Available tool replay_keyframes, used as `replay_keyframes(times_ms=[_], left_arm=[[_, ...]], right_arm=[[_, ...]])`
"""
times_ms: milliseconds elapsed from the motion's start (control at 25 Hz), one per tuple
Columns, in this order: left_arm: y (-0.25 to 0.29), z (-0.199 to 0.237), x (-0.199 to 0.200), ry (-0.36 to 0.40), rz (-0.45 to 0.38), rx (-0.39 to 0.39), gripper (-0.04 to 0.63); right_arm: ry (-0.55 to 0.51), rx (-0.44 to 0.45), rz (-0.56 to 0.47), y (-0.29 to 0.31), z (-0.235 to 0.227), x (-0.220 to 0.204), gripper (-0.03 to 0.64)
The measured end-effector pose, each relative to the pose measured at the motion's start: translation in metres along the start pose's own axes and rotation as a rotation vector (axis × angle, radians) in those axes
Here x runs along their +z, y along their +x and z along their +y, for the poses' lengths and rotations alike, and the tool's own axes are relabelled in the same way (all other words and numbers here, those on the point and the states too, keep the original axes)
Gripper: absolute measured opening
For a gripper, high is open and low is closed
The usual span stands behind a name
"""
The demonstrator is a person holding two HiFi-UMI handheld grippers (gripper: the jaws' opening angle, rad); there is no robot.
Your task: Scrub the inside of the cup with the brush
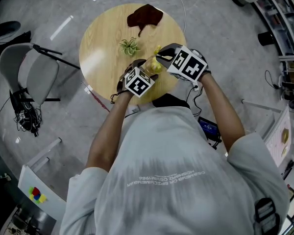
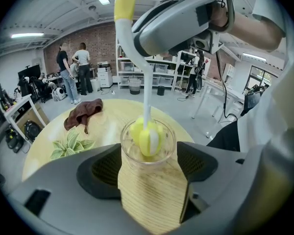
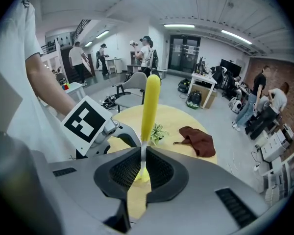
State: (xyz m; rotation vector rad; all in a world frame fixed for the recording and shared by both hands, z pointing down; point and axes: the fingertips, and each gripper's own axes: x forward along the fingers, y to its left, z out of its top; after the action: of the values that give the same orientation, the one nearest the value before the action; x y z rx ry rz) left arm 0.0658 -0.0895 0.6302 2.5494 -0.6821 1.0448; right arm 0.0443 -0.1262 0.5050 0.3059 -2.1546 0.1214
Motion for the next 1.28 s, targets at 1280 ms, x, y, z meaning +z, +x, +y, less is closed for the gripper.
replay_keyframes(times_ms=[1280], left_arm=[[-0.004, -0.004, -0.002, -0.013, -0.004, 0.005, 0.368]], right_arm=[[0.084, 0.119, -0.096, 0.007, 0.03, 0.031, 0.057]])
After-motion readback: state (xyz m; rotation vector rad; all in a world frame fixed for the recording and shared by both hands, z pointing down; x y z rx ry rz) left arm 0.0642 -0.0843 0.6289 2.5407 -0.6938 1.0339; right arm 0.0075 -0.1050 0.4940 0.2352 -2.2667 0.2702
